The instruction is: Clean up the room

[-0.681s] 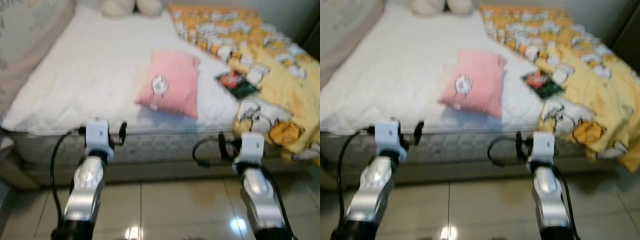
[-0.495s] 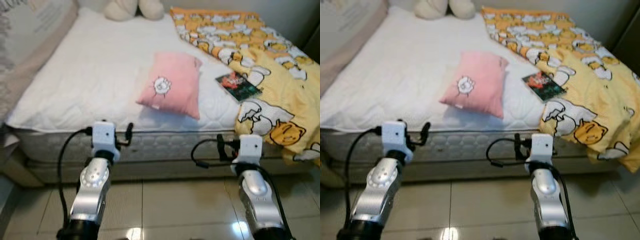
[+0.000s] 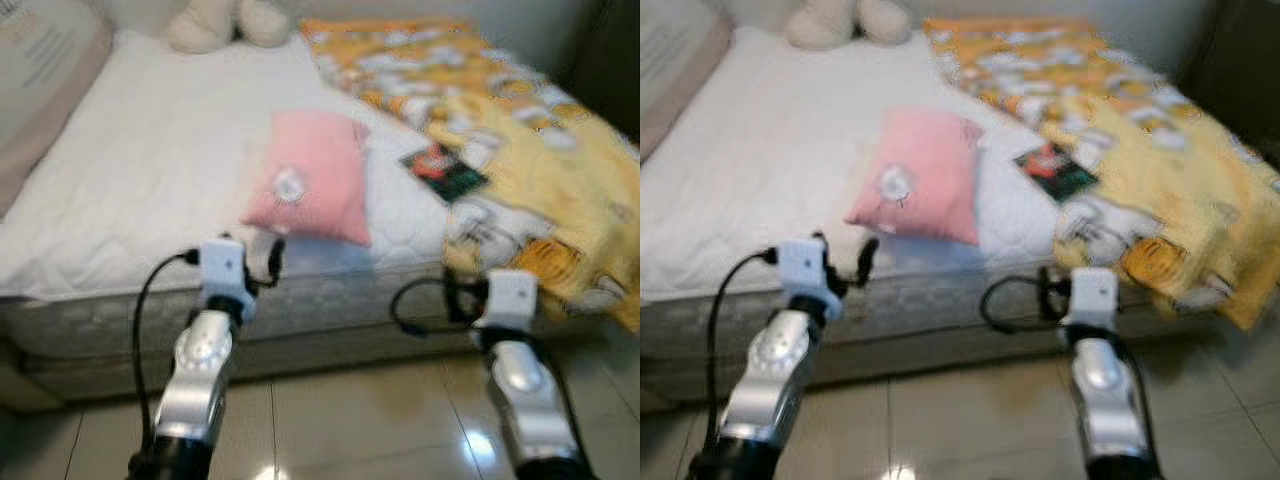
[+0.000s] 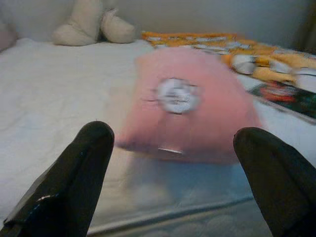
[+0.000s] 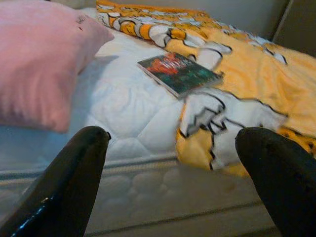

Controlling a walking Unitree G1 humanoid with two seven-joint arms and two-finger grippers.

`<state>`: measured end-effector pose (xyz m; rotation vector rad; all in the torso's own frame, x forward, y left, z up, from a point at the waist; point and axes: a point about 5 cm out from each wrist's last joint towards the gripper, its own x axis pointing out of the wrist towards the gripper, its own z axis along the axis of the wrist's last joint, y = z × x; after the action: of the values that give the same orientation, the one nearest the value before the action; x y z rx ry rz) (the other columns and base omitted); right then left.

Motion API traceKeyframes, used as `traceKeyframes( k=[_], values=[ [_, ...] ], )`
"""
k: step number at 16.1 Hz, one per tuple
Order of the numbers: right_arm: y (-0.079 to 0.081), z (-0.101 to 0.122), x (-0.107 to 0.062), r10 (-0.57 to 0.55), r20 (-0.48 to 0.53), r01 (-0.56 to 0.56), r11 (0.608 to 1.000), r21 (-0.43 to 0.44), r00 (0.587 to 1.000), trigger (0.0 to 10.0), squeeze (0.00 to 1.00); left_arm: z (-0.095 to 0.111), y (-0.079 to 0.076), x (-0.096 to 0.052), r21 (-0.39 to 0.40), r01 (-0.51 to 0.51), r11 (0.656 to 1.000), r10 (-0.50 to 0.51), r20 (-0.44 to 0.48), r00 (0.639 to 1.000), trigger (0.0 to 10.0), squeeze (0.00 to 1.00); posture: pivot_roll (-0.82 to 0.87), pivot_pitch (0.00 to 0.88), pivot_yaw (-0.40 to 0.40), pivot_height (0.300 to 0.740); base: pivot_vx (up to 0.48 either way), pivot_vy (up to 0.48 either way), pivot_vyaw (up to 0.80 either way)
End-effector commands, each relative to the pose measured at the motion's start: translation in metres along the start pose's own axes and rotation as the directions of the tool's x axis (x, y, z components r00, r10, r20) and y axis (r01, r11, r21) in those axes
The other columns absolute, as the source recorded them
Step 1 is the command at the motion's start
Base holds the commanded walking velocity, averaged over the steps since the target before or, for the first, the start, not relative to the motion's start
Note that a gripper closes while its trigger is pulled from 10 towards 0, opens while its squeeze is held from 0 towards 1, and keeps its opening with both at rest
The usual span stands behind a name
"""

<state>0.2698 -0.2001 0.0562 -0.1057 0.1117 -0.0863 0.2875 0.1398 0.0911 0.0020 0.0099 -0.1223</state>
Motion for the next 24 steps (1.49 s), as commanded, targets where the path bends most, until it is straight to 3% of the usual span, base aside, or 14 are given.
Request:
traceKeyframes(
  k=[1, 9, 12, 13, 14, 15, 16, 19, 20, 22, 24],
  values=[
    [0.010, 0.007, 0.002, 0.031, 0.030, -0.031, 0.999, 0.020, 0.999, 10.0, 0.00, 0.004, 0.010, -0.001, 0.005, -0.023, 1.000, 0.023, 0.015, 1.000, 10.0, 0.00, -0.07, 0.000, 0.007, 0.740, 0.480, 0.000, 0.00],
    [0.005, 0.017, 0.007, 0.014, 0.066, -0.015, 1.000, 0.023, 0.998, 10.0, 0.00, 0.012, 0.005, 0.004, -0.026, 0.007, 1.000, -0.006, 0.037, 0.999, 10.0, 0.00, -0.07, 0.000, 0.006, 0.740, 0.480, 0.000, 0.00],
    [-0.005, 0.034, 0.016, -0.023, 0.106, 0.017, 0.998, 0.059, 0.994, 10.0, 0.00, 0.020, 0.001, 0.016, 0.030, 0.008, 1.000, -0.009, 0.033, 0.999, 10.0, 0.00, -0.07, 0.000, 0.006, 0.740, 0.416, 0.000, 0.00],
    [-0.012, 0.042, 0.023, -0.048, 0.113, 0.038, 0.995, 0.091, 0.992, 10.0, 0.00, 0.021, 0.002, 0.025, 0.012, 0.003, 1.000, -0.003, 0.000, 1.000, 10.0, 0.00, -0.07, 0.000, 0.005, 0.740, 0.000, 0.000, 0.00],
    [-0.018, 0.049, 0.030, -0.059, 0.110, 0.045, 0.991, 0.126, 0.992, 10.0, 0.00, 0.024, 0.002, 0.035, -0.061, 0.027, 0.998, -0.029, -0.027, 0.999, 10.0, 0.00, -0.07, 0.000, 0.009, 0.740, 0.000, 0.000, 0.00],
    [-0.023, 0.058, 0.036, -0.045, 0.112, 0.028, 0.988, 0.151, 0.993, 10.0, 0.00, 0.027, 0.011, 0.045, -0.215, -0.013, 0.977, -0.004, -0.077, 0.997, 10.0, 0.00, -0.07, 0.000, 0.017, 0.740, 0.000, 0.000, 0.00],
    [-0.027, 0.066, 0.040, -0.032, 0.113, 0.011, 0.984, 0.177, 0.993, 10.0, 0.00, 0.029, 0.023, 0.053, -0.370, -0.073, 0.926, 0.027, -0.128, 0.991, 10.0, 0.00, -0.07, 0.000, 0.021, 0.740, 0.000, 0.000, 0.00],
    [-0.045, 0.062, 0.043, -0.081, 0.029, 0.067, 0.942, 0.329, 0.996, 10.0, 0.00, 0.039, 0.045, 0.070, -0.469, -0.095, 0.878, 0.015, -0.173, 0.985, 10.0, 0.00, -0.07, 0.000, 0.029, 0.740, 0.000, 0.000, 0.00],
    [-0.047, 0.060, 0.042, -0.083, 0.012, 0.073, 0.933, 0.353, 0.996, 10.0, 0.00, 0.040, 0.046, 0.071, -0.479, -0.095, 0.873, 0.009, -0.179, 0.984, 10.0, 0.00, -0.07, 0.000, 0.030, 0.740, 0.000, 0.000, 0.00],
    [-0.053, 0.042, 0.040, -0.066, -0.095, 0.104, 0.874, 0.474, 0.993, 10.0, 0.00, 0.040, 0.046, 0.078, -0.482, -0.054, 0.874, -0.056, -0.211, 0.976, 10.0, 0.00, -0.07, 0.046, 0.049, 0.740, 0.000, 0.000, 0.00],
    [-0.055, 0.036, 0.040, -0.047, -0.111, 0.097, 0.855, 0.509, 0.993, 10.0, 0.00, 0.045, 0.043, 0.083, -0.498, -0.005, 0.867, -0.116, -0.211, 0.971, 10.0, 0.00, -0.06, 0.071, 0.061, 0.740, 0.000, 0.000, 0.00]
  ],
)
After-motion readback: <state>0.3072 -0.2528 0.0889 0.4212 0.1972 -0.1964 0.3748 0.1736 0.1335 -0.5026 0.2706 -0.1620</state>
